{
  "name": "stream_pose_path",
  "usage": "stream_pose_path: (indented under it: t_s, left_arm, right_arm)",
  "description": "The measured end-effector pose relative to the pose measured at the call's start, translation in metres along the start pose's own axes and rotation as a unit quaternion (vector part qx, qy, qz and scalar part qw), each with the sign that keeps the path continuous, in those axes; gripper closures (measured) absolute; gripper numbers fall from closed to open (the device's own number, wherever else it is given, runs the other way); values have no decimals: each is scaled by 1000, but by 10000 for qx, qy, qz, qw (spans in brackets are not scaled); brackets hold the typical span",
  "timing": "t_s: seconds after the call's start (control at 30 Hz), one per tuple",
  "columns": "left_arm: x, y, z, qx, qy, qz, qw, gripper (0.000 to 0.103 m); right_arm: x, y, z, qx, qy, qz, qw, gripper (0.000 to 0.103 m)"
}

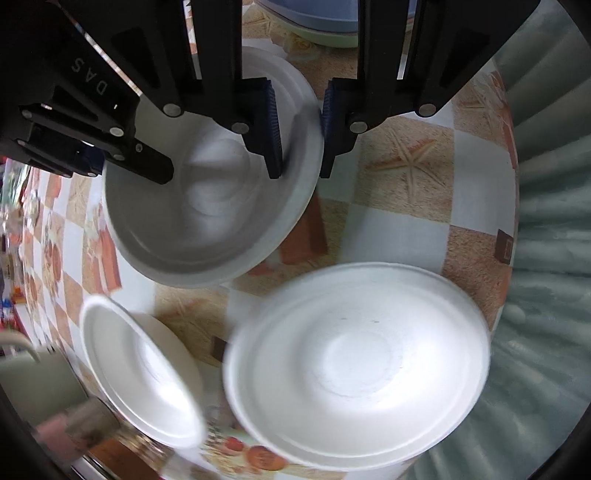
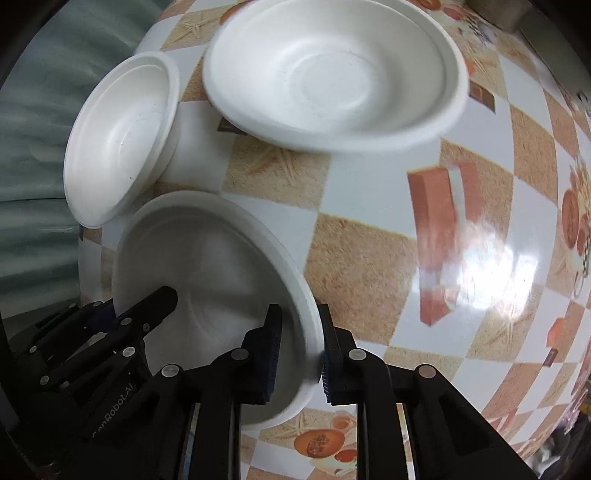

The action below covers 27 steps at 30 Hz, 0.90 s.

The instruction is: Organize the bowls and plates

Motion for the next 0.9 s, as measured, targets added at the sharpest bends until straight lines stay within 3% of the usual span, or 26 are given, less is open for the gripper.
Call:
stream_pose_path:
  t_s: [0.3,0.67,0.9]
  left_arm:
    - [8,28,68,-727,-48,5,9973,82]
    - [-1,76,179,-1982,55,-199,9799,82]
    - [-2,81,235,-2370,81,-191,9713,82]
  right_arm:
    - [19,27,51,-524,-16,63,9986,81]
    - [37,84,139,-1636,36,157,9864,81]
    - [48,107,182,-2063,-23,255,9782,81]
Point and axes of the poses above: each gripper's, at about its wrist camera, not at the fingertips, and x roughly against the way its jaws point, z to its right, y to its underside, the point moved 9 cm from there along -x, roughly the way its jaws point, and after that the axes turned 2 degrees about -y, right-handed, at the moved point
